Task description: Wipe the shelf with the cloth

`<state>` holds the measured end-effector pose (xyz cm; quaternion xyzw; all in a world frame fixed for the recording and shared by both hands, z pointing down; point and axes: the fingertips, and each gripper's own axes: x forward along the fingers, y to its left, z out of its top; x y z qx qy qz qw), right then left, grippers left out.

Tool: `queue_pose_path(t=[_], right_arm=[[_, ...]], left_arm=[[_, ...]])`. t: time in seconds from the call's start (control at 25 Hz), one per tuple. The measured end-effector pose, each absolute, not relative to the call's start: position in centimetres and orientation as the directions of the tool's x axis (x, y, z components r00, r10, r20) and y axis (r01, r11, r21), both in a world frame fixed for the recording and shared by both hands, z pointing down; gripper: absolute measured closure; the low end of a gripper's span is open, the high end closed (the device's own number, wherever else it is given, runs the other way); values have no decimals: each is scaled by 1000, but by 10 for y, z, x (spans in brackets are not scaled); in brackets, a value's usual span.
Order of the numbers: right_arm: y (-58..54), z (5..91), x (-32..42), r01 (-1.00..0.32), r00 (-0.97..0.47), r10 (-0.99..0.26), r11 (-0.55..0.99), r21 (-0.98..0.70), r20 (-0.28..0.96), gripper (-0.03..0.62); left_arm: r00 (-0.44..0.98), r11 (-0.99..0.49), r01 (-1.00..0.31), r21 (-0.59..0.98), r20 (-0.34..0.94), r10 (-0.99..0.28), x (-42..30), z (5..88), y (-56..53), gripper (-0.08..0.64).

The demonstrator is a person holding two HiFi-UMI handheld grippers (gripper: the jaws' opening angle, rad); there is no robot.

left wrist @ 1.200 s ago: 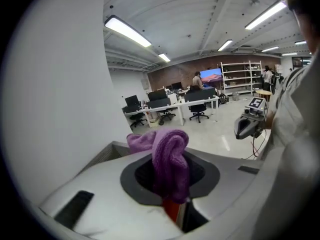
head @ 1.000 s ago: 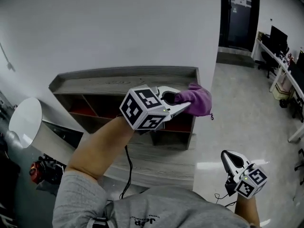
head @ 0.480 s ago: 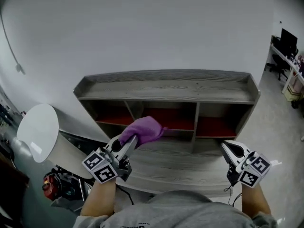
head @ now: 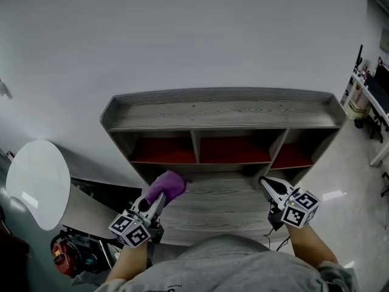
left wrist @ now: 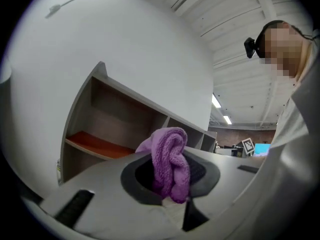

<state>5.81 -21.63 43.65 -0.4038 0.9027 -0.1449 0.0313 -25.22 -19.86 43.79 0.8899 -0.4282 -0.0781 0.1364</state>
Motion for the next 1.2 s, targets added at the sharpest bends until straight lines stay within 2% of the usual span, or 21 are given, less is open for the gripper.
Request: queue_pose_path(t=[0.56, 1.2], right_arm=[[-224, 438, 53, -716, -690, -719, 662, -221, 83, 577], [-221, 442, 19, -698, -712, -694, 684, -212, 106, 578]], left_arm=[[681, -658, -686, 311, -45, -731, -211, 436, -196, 466], [708, -684, -647, 338, -67, -703, -232, 430, -198, 466]])
